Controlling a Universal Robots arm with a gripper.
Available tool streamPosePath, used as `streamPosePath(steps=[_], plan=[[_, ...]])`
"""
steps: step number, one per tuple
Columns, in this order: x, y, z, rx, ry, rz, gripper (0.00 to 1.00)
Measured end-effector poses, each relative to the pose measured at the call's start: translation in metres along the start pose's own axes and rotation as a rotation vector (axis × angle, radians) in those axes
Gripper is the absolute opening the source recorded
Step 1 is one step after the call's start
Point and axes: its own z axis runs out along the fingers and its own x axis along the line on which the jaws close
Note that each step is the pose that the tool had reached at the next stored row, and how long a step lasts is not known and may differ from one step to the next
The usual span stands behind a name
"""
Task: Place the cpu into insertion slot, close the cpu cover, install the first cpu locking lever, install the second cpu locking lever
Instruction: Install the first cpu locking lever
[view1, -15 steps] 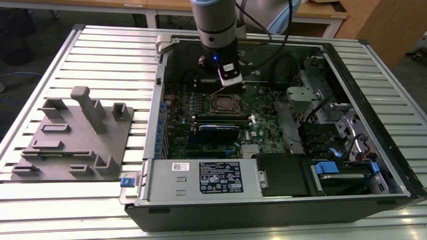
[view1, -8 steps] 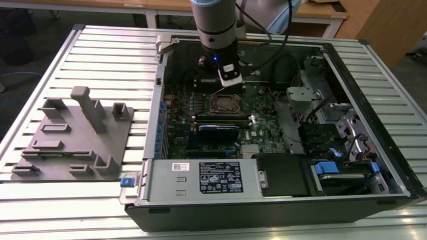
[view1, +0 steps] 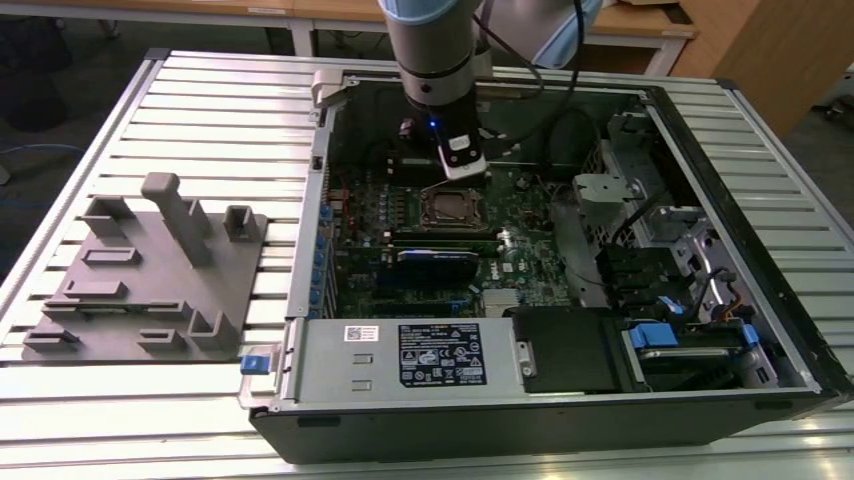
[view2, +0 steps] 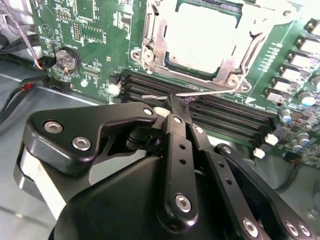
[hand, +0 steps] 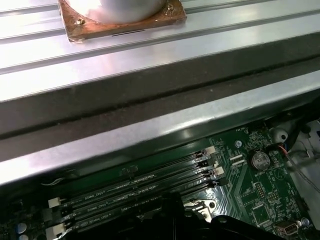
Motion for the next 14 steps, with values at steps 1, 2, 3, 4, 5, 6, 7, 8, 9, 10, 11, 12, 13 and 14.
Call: streamPosePath(steps=[1, 2, 3, 4, 5, 6, 7, 8, 9, 10, 11, 12, 13, 14], plan=[[-0.0006, -0.0002, 0.0014, 0.0005, -0.0002, 0.0, 0.1], [-0.0013, -0.0003, 0.0028, 0.0013, -0.0007, 0.001, 0.1], [-0.0018, -0.0004, 0.0041, 0.0031, -0.0014, 0.001, 0.1], [-0.0022, -0.0006, 0.0053, 0.005, -0.0022, 0.002, 0.1], [-0.0023, -0.0009, 0.0064, 0.0069, -0.0031, 0.002, 0.1], [-0.0024, -0.0011, 0.0074, 0.009, -0.0041, 0.003, 0.1], [-0.0025, -0.0013, 0.0085, 0.011, -0.005, 0.004, 0.1], [-0.0026, -0.0015, 0.0094, 0.013, -0.0059, 0.004, 0.1], [-0.0025, -0.0016, 0.0102, 0.0161, -0.0072, 0.005, 0.1], [-0.0023, -0.0015, 0.0109, 0.0202, -0.0088, 0.005, 0.1], [-0.0022, -0.0015, 0.0115, 0.0239, -0.0101, 0.005, 0.1], [-0.0023, -0.0014, 0.0119, 0.0272, -0.0114, 0.006, 0.1], [-0.0028, -0.0013, 0.0121, 0.0303, -0.0127, 0.006, 0.1], [-0.0034, -0.001, 0.0124, 0.0322, -0.0138, 0.008, 0.1]])
